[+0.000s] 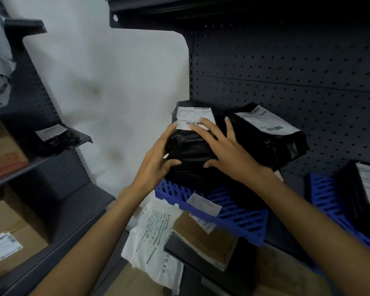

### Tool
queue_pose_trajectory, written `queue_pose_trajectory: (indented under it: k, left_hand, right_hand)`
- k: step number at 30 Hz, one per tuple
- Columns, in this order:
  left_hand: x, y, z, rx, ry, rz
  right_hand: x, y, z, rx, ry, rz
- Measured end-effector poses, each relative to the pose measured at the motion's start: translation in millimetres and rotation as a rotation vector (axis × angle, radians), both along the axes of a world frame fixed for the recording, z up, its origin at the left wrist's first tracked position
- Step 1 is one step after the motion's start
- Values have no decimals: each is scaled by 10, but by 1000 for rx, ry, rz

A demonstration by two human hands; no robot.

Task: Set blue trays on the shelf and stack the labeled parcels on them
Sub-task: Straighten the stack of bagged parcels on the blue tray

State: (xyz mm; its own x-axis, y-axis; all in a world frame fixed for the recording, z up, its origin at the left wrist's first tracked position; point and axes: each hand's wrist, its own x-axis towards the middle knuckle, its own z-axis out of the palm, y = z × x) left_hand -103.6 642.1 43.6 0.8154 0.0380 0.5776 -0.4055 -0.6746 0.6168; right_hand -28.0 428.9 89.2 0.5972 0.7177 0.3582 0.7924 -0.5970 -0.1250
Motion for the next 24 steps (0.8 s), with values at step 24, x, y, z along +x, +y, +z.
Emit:
queue_pose_trajectory:
  k: [24]
  left_hand:
    - [336,188,-32,-99,45,-259]
  right_hand:
    - [-429,287,-39,71,-39,-325]
